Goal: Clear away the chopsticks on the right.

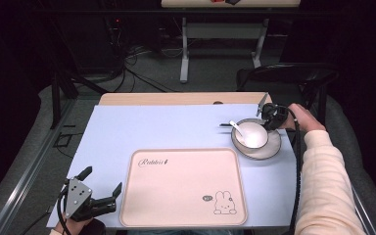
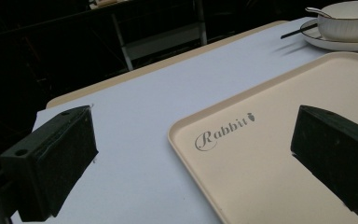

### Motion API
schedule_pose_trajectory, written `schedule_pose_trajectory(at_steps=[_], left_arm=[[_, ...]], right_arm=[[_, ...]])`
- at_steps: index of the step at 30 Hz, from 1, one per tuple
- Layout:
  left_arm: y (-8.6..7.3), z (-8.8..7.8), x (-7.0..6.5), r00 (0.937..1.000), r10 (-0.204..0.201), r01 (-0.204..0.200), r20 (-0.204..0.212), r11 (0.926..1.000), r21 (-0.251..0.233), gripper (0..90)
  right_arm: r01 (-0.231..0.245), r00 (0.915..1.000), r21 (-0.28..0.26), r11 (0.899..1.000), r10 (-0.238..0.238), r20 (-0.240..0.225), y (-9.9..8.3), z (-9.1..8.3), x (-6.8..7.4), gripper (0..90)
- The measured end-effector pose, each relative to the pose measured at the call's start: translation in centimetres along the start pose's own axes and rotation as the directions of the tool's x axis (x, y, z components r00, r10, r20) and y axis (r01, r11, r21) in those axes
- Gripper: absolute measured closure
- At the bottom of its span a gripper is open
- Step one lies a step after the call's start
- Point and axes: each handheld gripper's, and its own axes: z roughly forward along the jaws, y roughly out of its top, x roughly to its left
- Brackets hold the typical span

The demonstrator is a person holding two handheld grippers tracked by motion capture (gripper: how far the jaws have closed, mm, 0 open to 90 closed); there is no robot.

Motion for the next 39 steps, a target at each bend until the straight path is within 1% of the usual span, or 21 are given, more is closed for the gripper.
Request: schedule_pose_trajectory(at_steps=[7, 8, 11, 12, 14, 16, 17, 18, 22, 24, 25, 26, 28, 29, 30, 31, 32, 33, 35, 37, 39], left_arm=[[0.0, 0.0, 0.0, 1.0, 0.0, 0.0, 0.001, 1.0, 0.001, 0.0], [0.0, 0.0, 0.0, 1.0, 0.003, -0.003, 0.001, 1.0, 0.001, 0.0], [0.0, 0.0, 0.0, 1.0, 0.0, 0.0, 0.001, 1.0, 0.001, 0.0], [0.0, 0.0, 0.0, 1.0, 0.0, 0.0, 0.001, 1.0, 0.0, 0.0], [0.0, 0.0, 0.0, 1.0, 0.0, 0.0, 0.0, 1.0, 0.0, 0.0], [0.0, 0.0, 0.0, 1.0, 0.0, 0.0, 0.0, 1.0, 0.0, 0.0], [0.0, 0.0, 0.0, 1.0, 0.0, 0.0, 0.0, 1.0, 0.0, 0.0], [0.0, 0.0, 0.0, 1.0, -0.002, 0.002, -0.002, 1.0, -0.002, 0.0], [0.0, 0.0, 0.0, 1.0, -0.004, 0.004, -0.004, 1.0, -0.003, 0.0], [0.0, 0.0, 0.0, 1.0, -0.001, 0.001, 0.0, 1.0, -0.001, 0.0], [0.0, 0.0, 0.0, 1.0, 0.0, 0.0, 0.001, 1.0, -0.001, 0.0], [0.0, 0.0, 0.0, 1.0, -0.001, 0.001, 0.0, 1.0, 0.0, 0.0], [0.0, 0.0, 0.0, 1.0, 0.0, 0.0, -0.001, 1.0, -0.001, 0.0], [0.0, 0.0, 0.0, 1.0, -0.001, 0.001, -0.001, 1.0, -0.001, 0.0], [0.0, 0.0, 0.0, 1.0, 0.0, 0.0, -0.001, 1.0, -0.001, 0.0], [0.0, 0.0, 0.0, 1.0, -0.001, 0.001, -0.001, 1.0, -0.001, 0.0], [0.0, 0.0, 0.0, 1.0, -0.001, 0.001, 0.0, 1.0, -0.001, 0.0], [0.0, 0.0, 0.0, 1.0, -0.001, 0.001, 0.0, 1.0, 0.0, 0.0], [0.0, 0.0, 0.0, 1.0, -0.002, 0.002, 0.001, 1.0, 0.0, 0.0], [0.0, 0.0, 0.0, 1.0, 0.001, -0.001, -0.002, 1.0, 0.0, 0.0], [0.0, 0.0, 0.0, 1.0, 0.002, -0.002, -0.001, 1.0, 0.002, 0.0]], right_arm=[[0.0, 1.0, 0.0, 1.0, 0.0, 0.0, 0.0, 0.0, 0.0, 73.5], [0.022, 0.9995, 0.007, 1.0, -0.022, -0.022, 0.1, 0.2, 0.2, 78.5], [0.022, 0.9993, 0.02, 1.0, -0.022, -0.031, 0.2, 0.4, 0.4, 78.5], [0.036, 0.9987, 0.016, 0.999, -0.036, -0.036, 0.3, 0.6, 0.3, 79.4], [0.024, 0.9985, 0.01, 1.0, -0.023, -0.05, 0.2, 0.8, 0.3, 81.8], [0.021, 0.9987, 0.011, 1.0, -0.021, -0.047, 0.2, 0.8, 0.3, 82.3], [0.01, 0.9986, 0.012, 1.0, -0.009, -0.053, 0.1, 0.8, 0.3, 83.3], [0.033, 0.9979, 0.003, 0.999, -0.033, -0.056, 0.1, 0.7, 0.2, 84.9], [0.029, 0.9973, -0.012, 1.0, -0.029, -0.067, 0.0, 0.8, 0.3, 85.1], [0.029, 0.9967, -0.005, 1.0, -0.029, -0.075, 0.1, 0.6, 0.3, 85.3], [0.027, 0.9969, -0.028, 0.999, -0.029, -0.073, 0.1, 0.6, 0.3, 85.4], [0.027, 0.9969, -0.028, 0.999, -0.029, -0.073, 0.1, 0.6, 0.3, 85.4], [0.01, 0.9974, -0.037, 0.999, -0.013, -0.071, 0.1, 0.1, 0.3, 85.4], [-0.013, 0.9981, -0.04, 0.999, 0.011, -0.06, 0.1, 0.0, 0.3, 85.4], [-0.01, 0.998, -0.048, 0.999, 0.006, -0.064, 0.1, -0.4, 0.2, 85.4], [-0.023, 0.9985, -0.064, 0.998, 0.02, -0.051, 0.0, -0.6, 0.2, 85.4], [-0.051, 0.9981, -0.061, 0.997, 0.049, -0.039, 0.0, -0.9, 0.2, 85.4], [-0.05, 0.9982, -0.073, 0.996, 0.047, -0.037, 0.0, -1.3, 0.1, 85.5], [-0.067, 0.9977, -0.079, 0.995, 0.066, -0.016, 0.0, -1.9, 0.2, 85.4], [-0.083, 0.9965, -0.089, 0.993, 0.083, 0.002, 0.2, -3.0, 0.4, 85.4], [-0.093, 0.9956, -0.087, 0.992, 0.093, 0.002, 0.2, -3.4, 0.5, 85.4]])
